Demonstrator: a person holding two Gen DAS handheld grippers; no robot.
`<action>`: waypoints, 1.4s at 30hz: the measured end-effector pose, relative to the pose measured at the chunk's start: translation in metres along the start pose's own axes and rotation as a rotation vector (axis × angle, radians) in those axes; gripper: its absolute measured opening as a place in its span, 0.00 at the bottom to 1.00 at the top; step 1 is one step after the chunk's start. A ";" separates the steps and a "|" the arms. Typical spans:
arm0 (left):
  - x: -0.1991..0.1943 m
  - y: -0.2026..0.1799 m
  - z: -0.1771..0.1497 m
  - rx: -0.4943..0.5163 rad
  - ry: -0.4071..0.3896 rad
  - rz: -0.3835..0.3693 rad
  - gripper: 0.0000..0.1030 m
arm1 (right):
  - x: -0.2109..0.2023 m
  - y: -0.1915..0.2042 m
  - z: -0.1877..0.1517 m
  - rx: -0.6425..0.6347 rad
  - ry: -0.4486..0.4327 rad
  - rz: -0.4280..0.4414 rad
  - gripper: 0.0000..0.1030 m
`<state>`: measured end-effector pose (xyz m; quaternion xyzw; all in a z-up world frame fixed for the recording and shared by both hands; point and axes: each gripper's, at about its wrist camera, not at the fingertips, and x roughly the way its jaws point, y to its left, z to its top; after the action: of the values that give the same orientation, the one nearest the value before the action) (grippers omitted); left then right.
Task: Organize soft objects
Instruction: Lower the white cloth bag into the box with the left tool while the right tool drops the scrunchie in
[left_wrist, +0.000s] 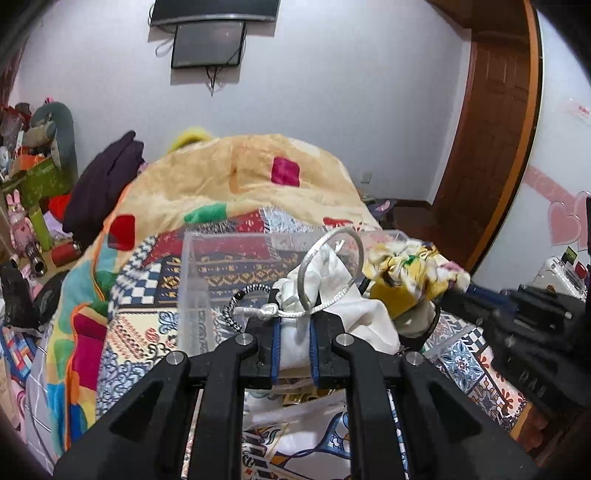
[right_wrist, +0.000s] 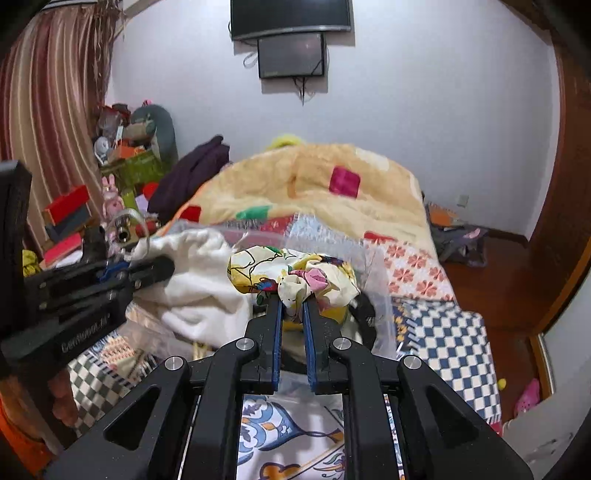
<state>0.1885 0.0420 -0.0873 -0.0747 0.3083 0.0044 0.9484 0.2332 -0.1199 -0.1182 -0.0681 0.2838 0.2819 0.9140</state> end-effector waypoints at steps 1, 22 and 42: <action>0.003 0.000 -0.001 0.001 0.010 -0.001 0.11 | 0.004 0.000 -0.002 -0.007 0.015 -0.005 0.10; -0.019 -0.006 -0.008 0.045 -0.009 -0.003 0.44 | 0.004 -0.017 -0.012 0.049 0.077 -0.010 0.48; -0.163 -0.032 0.023 0.110 -0.321 -0.035 0.67 | -0.121 0.006 0.029 0.027 -0.248 0.012 0.63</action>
<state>0.0720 0.0196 0.0314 -0.0266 0.1515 -0.0170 0.9880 0.1615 -0.1649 -0.0268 -0.0188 0.1725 0.2901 0.9411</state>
